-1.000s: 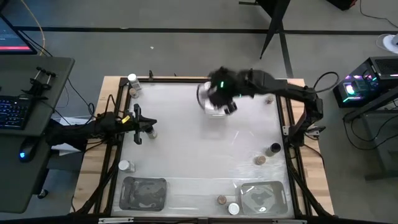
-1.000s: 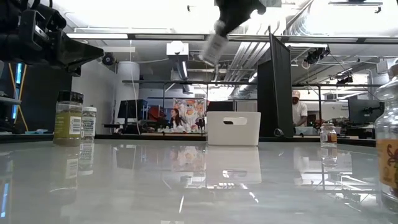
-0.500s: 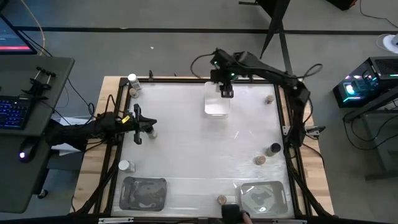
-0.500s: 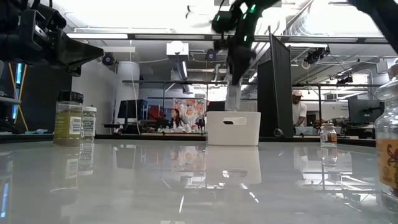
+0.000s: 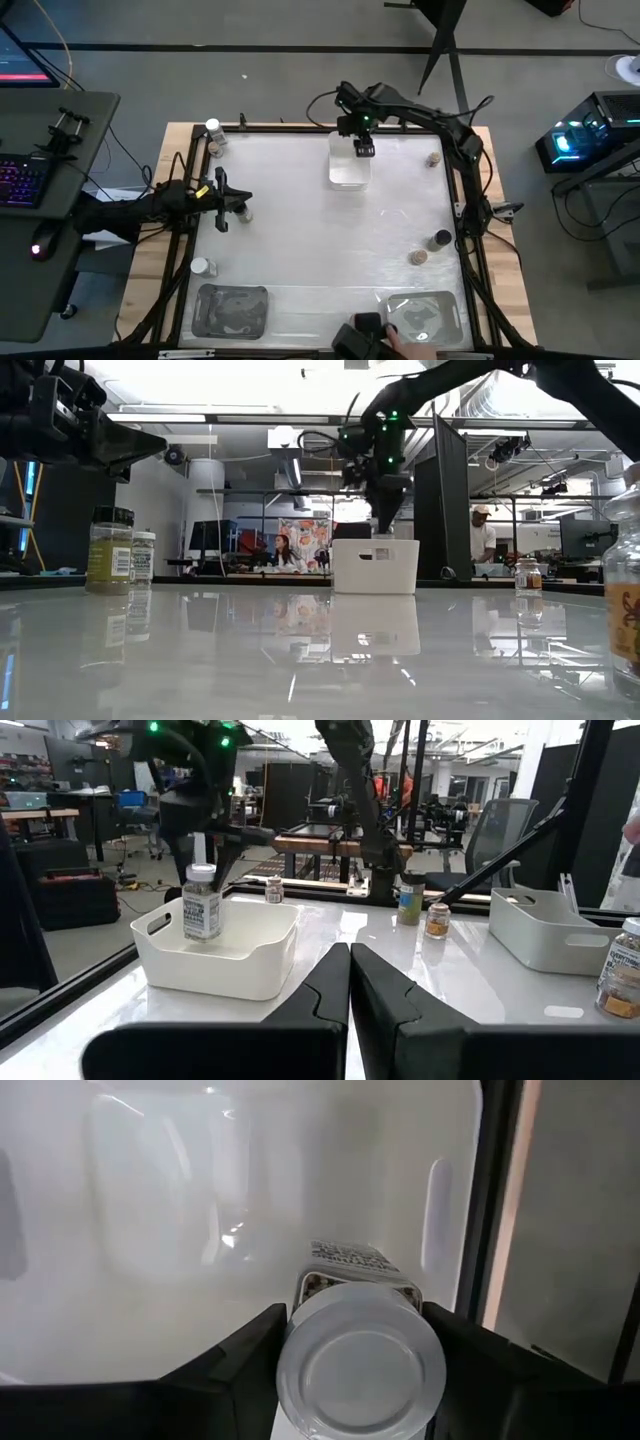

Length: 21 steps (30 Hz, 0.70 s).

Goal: Sort spices by type
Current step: Put the top right white seasoning bottle into the white bin, then put the bottom right white seasoning bottle into the white bin

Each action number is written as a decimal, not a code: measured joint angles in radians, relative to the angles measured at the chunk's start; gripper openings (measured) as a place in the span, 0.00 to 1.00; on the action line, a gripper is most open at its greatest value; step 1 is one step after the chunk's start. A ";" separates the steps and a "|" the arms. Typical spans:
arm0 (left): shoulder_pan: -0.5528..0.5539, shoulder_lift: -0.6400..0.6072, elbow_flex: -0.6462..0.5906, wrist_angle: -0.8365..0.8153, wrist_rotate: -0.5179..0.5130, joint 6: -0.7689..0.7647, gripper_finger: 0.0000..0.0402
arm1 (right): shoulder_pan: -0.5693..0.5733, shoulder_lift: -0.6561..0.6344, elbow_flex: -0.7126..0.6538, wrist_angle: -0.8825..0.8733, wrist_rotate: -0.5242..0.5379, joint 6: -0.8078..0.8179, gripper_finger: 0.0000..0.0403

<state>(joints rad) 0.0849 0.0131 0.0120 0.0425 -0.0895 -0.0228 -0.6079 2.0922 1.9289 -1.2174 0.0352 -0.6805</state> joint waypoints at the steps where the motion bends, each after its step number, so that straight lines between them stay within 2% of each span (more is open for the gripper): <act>1: 0.000 0.000 0.000 0.000 0.000 0.000 0.00 | 0.000 0.001 0.000 0.002 -0.003 -0.005 0.54; 11: 0.000 0.000 0.000 -0.001 0.000 0.000 0.00 | 0.001 -0.003 0.001 0.018 -0.008 -0.009 0.59; 16: 0.000 0.000 0.000 -0.001 0.000 0.000 0.00 | 0.013 -0.007 0.001 0.016 0.069 -0.011 0.60; 21: 0.000 0.000 0.000 -0.001 0.000 0.000 0.00 | 0.016 -0.044 0.001 0.013 0.071 -0.044 0.60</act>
<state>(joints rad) 0.0847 0.0129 0.0120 0.0414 -0.0895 -0.0227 -0.5922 2.0486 1.9297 -1.2040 0.1063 -0.7240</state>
